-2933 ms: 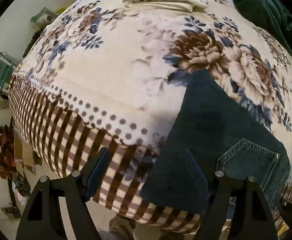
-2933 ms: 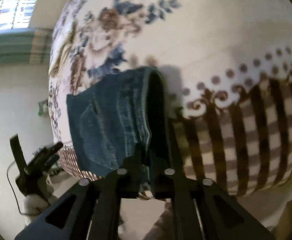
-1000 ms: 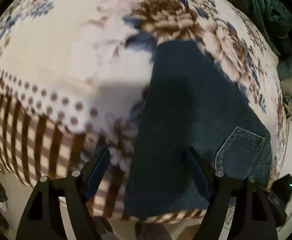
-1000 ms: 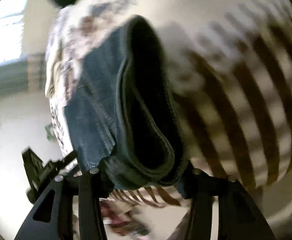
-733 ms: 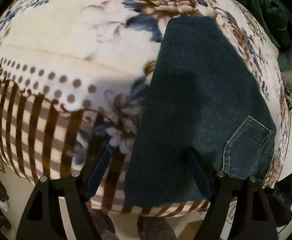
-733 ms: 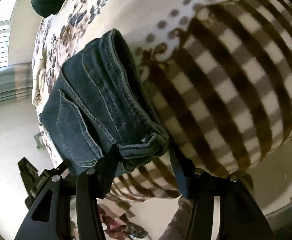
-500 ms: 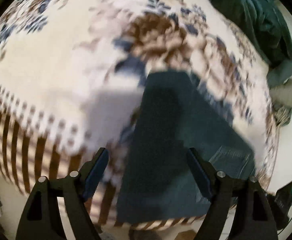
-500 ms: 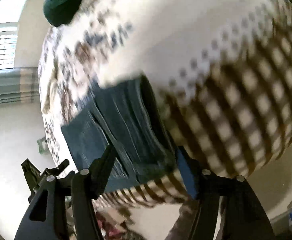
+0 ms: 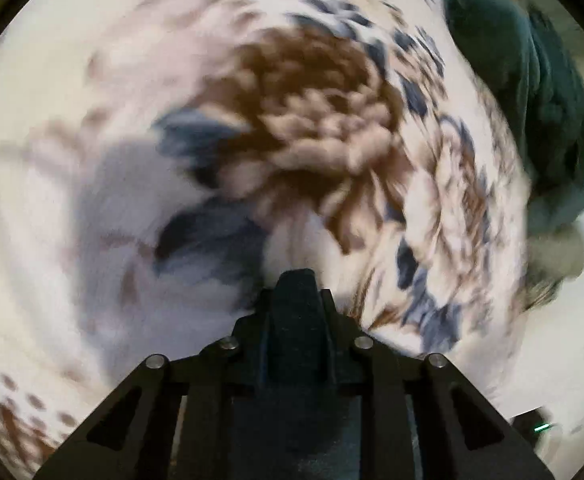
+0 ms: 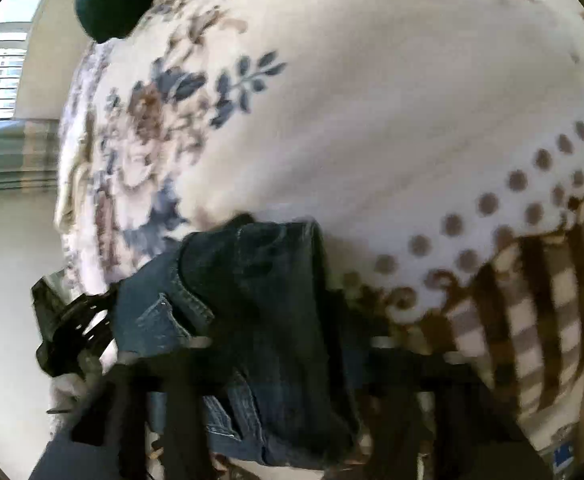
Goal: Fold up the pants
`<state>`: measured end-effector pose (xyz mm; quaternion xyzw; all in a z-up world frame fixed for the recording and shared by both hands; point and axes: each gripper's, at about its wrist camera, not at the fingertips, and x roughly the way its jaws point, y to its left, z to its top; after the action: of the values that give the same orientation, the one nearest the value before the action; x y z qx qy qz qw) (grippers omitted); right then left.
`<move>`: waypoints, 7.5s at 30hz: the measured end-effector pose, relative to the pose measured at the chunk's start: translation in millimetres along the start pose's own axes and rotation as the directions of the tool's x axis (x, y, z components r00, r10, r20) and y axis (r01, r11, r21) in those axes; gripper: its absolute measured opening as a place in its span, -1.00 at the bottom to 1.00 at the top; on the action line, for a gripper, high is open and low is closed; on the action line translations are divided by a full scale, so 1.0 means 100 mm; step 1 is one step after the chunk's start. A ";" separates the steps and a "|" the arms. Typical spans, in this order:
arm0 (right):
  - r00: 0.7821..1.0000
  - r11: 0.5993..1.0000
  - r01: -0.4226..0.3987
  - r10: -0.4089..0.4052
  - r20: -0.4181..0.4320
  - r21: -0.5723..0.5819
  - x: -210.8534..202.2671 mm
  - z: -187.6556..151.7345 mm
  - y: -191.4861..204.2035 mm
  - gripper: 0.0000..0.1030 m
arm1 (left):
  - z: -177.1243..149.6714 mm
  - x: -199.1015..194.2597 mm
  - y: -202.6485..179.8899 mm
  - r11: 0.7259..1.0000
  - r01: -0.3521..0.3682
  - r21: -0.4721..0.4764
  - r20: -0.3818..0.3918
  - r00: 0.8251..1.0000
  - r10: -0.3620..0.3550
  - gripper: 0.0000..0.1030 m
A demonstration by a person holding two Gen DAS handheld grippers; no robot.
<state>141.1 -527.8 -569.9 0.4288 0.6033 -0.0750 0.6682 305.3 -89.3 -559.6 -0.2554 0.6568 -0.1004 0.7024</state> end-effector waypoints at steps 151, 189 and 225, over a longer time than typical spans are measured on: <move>0.956 0.910 0.227 -0.142 0.255 -0.346 1.27 1.30 5.55 0.89 | 3.85 -1.62 -0.02 0.867 -0.412 0.279 0.296 0.896 0.331 0.86; 0.723 0.713 0.479 0.010 0.691 -0.512 -4.29 -2.95 5.95 1.00 | -0.17 -5.58 -1.07 0.840 -0.464 0.282 0.687 0.708 0.161 0.86; 0.708 0.689 0.447 0.118 0.697 -0.571 -5.08 -3.80 6.06 1.00 | -0.74 -6.11 -0.95 0.838 -0.481 0.258 0.752 0.644 0.138 1.00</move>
<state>100.7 -111.0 201.5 0.0188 0.3310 -0.0562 0.9418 179.7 104.8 18.8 0.0099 0.3305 -0.0138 0.9437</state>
